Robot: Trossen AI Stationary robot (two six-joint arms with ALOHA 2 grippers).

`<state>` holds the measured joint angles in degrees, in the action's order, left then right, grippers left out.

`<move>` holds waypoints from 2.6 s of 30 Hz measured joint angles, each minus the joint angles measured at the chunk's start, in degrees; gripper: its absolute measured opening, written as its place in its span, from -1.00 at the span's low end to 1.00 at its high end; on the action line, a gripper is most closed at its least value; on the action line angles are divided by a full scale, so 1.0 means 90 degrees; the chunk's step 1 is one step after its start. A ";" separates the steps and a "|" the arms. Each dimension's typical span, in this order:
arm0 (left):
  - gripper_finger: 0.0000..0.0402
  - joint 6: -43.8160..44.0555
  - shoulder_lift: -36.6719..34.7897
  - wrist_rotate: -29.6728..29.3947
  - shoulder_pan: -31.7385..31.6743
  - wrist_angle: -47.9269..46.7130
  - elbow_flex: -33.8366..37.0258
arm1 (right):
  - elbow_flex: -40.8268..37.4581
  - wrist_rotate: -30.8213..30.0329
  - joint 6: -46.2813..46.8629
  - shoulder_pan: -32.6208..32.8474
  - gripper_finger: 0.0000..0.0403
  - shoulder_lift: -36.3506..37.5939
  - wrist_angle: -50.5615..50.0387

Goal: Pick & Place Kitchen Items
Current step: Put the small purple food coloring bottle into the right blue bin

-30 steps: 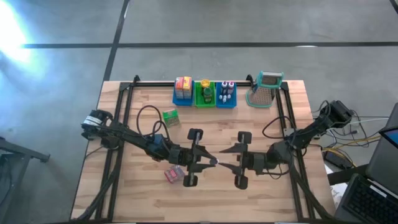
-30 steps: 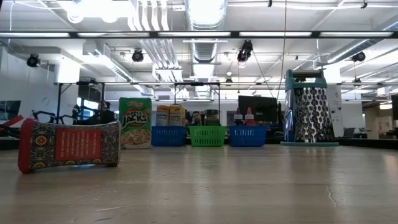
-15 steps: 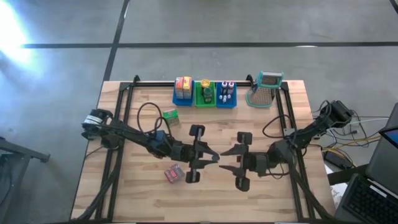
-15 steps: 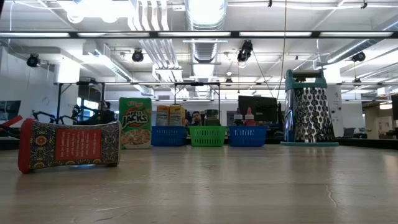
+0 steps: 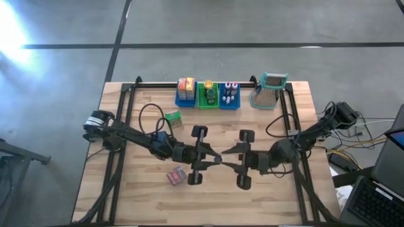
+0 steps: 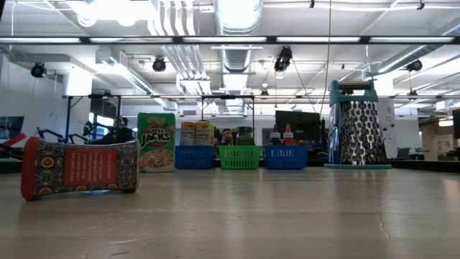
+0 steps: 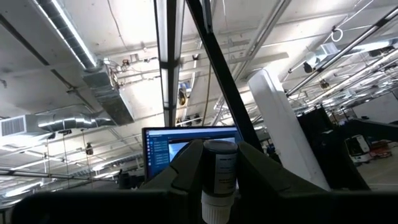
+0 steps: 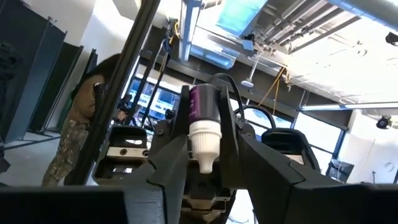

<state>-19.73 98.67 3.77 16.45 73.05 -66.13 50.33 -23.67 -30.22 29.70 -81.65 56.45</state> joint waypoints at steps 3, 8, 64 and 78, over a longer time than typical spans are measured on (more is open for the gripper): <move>-0.58 0.0001 0.0000 0.0024 -0.0010 -0.0002 0.0000 | 0.0000 0.0021 0.0000 -0.0018 -0.38 0.0000 -0.0001; -0.58 0.0008 0.0000 0.0028 -0.0029 -0.0004 0.0000 | -0.0002 0.0048 -0.0001 -0.0054 -0.50 0.0000 -0.0002; 0.21 0.1345 -0.3681 -0.3483 0.0098 -0.2489 0.4144 | 0.1843 -0.0560 0.3618 -0.3536 -0.83 0.1129 -1.1940; 0.21 0.1217 -0.3721 -0.3584 0.0058 -0.1158 0.4760 | 0.4277 0.0592 0.2115 -0.5420 -0.83 -0.1859 -1.3966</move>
<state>-8.78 65.19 -28.48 16.97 62.63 -23.29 88.82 -18.35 -11.18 -19.08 -98.38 -69.25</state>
